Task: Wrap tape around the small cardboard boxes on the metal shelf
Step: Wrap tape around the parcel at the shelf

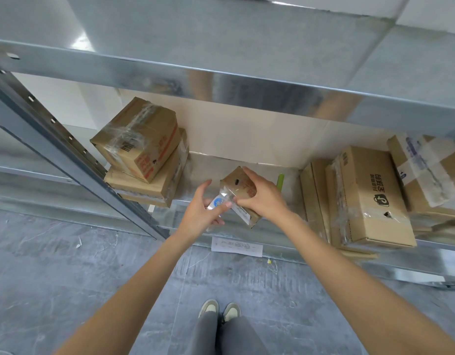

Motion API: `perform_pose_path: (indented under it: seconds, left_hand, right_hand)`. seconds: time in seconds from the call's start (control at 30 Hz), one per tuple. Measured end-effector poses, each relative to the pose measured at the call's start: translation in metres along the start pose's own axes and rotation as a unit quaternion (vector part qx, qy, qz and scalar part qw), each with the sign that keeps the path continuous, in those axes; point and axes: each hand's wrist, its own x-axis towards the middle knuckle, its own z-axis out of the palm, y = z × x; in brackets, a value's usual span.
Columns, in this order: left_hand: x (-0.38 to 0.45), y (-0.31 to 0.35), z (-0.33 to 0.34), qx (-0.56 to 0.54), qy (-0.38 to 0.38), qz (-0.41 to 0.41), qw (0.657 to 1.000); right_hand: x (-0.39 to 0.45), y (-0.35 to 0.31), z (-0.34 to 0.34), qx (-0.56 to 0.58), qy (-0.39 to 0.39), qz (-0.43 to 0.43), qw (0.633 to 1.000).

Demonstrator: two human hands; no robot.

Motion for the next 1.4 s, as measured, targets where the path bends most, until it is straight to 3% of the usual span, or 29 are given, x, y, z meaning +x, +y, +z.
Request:
perform_pose_path:
  seconds: [0.13,0.23,0.37,0.47,0.53,0.7,0.83,0.93,1.1,1.23,1.4]
  left_hand:
    - [-0.013,-0.012,0.003,0.089,0.11,0.057,0.988]
    - [-0.017,-0.012,0.003,0.063,0.237,0.11,0.963]
    - [-0.012,0.007,0.011,-0.15,0.271,0.055,0.949]
    - [-0.004,0.013,0.017,-0.321,0.255,-0.025,0.912]
    - [0.001,0.009,0.019,-0.351,0.223,-0.063,0.907]
    - [0.015,0.009,0.023,-0.266,0.209,-0.087,0.937]
    - [0.032,0.01,0.028,-0.201,0.214,-0.087,0.952]
    - [0.04,0.006,0.035,-0.131,0.226,-0.062,0.963]
    - [0.051,0.008,0.045,0.018,0.254,-0.047,0.966]
    - [0.056,0.012,0.051,0.125,0.243,-0.041,0.961]
    - [0.059,0.015,0.057,0.215,0.247,-0.036,0.944]
  right_hand:
    - [-0.003,-0.004,0.002,0.107,0.059,0.02,0.992]
    - [-0.008,-0.009,0.007,0.248,0.074,0.045,0.965]
    - [-0.018,-0.019,0.024,0.335,0.103,0.053,0.935]
    - [-0.021,-0.02,0.032,0.4,0.129,0.048,0.906]
    - [-0.023,-0.021,0.035,0.44,0.125,0.053,0.888]
    - [-0.018,-0.012,0.041,0.469,0.094,0.093,0.873]
    - [-0.008,-0.004,0.042,0.421,0.016,0.135,0.897]
    - [0.0,0.0,0.046,0.384,0.029,0.144,0.911]
    - [0.003,0.012,0.052,0.433,0.049,0.157,0.886]
    - [0.001,0.019,0.056,0.227,0.125,0.163,0.952]
    - [-0.003,0.01,0.063,0.141,0.156,0.068,0.975]
